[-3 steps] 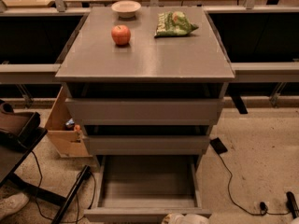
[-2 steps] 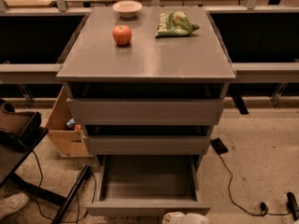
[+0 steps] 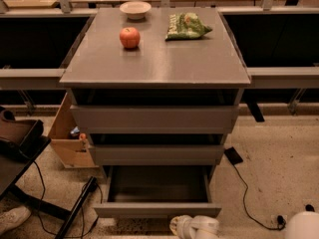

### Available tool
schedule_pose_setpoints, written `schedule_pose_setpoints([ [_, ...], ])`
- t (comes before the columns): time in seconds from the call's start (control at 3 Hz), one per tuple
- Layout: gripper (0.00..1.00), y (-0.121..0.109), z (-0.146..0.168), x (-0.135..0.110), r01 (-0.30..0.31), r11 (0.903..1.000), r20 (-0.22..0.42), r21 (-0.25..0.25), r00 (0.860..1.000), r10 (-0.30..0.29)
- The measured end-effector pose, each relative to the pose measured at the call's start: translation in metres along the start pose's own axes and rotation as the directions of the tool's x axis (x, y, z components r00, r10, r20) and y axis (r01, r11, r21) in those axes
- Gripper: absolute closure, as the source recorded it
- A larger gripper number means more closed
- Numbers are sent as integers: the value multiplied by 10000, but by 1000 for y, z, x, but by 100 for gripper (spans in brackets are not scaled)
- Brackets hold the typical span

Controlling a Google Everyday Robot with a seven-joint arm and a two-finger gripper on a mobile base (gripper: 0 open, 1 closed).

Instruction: Close bottom drawer

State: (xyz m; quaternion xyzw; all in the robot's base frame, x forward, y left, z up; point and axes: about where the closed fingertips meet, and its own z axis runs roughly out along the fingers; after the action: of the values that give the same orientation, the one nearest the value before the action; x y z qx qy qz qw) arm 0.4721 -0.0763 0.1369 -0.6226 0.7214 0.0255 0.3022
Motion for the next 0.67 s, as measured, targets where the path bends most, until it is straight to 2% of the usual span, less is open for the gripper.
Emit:
schedule_pose_setpoints([
  [0.33,100,-45,30,-11,558,9984,156,5,9983,-558],
  [0.67,100,-44,29,-11,566,9984,158,8,9983,-566],
])
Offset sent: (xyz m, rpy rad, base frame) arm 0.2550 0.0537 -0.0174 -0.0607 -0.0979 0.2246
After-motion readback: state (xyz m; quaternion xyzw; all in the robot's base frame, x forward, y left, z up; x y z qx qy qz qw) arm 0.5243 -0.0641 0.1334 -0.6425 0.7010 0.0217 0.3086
